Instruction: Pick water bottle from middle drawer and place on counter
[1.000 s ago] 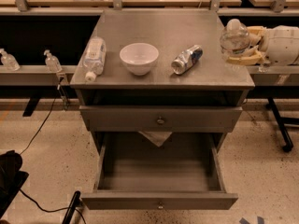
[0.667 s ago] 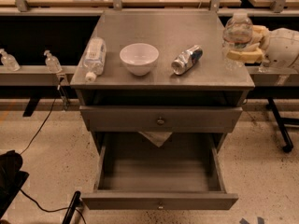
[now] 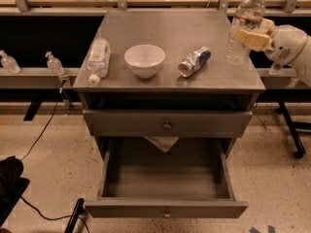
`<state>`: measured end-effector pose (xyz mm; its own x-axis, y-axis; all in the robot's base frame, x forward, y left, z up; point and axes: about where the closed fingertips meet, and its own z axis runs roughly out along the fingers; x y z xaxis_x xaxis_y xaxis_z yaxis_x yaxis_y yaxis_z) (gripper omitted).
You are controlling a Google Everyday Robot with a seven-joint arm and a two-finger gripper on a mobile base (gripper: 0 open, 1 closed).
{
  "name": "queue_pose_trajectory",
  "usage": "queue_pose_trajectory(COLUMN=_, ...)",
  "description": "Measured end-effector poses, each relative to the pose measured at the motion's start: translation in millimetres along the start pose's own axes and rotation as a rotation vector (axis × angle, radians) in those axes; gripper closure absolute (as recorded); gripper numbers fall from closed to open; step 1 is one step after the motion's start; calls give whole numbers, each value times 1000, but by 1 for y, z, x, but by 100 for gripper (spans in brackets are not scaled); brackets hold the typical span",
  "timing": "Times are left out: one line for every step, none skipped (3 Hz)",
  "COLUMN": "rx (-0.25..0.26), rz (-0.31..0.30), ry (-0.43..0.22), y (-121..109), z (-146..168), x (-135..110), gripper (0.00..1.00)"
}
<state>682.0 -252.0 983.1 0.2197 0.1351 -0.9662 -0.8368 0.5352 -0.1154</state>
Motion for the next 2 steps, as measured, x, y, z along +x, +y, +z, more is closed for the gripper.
queue_pose_trajectory(rx=49, rz=136, ry=32, y=-5, z=-4, x=13, gripper=100)
queue_pose_trajectory(rx=100, rz=208, ry=48, y=0, z=-19, x=31, gripper=100)
